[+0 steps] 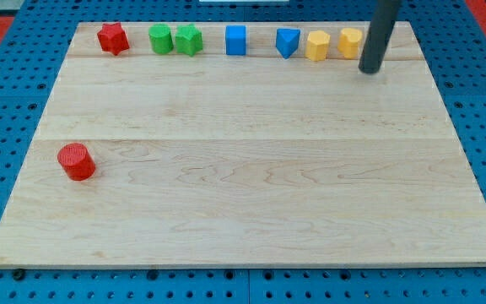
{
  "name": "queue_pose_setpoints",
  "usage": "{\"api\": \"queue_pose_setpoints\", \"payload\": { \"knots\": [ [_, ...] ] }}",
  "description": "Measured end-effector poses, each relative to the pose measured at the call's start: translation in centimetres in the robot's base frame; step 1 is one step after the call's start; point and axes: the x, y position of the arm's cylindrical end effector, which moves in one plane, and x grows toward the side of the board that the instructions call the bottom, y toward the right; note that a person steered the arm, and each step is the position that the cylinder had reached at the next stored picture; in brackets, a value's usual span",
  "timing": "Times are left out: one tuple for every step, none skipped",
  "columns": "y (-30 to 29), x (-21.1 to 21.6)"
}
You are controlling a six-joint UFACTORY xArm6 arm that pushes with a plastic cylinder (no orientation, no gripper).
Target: Move the red circle towards the top left of the board
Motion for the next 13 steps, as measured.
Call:
{"api": "queue_pose_setpoints", "payload": {
  "knots": [
    [-3.9, 7.1],
    [-11.5, 14.2],
    [-21.8, 19.2],
    [-30.5, 20.9],
    [-36.9, 19.7],
    [-41.2, 17.9],
    [-41.1, 14.5],
    [-41.0, 11.7],
    [-39.9, 9.5],
    [-38.9, 9.5],
    [-38.6, 9.4],
    [-37.8, 9.4],
    [-36.0, 8.8]
  ]
}}
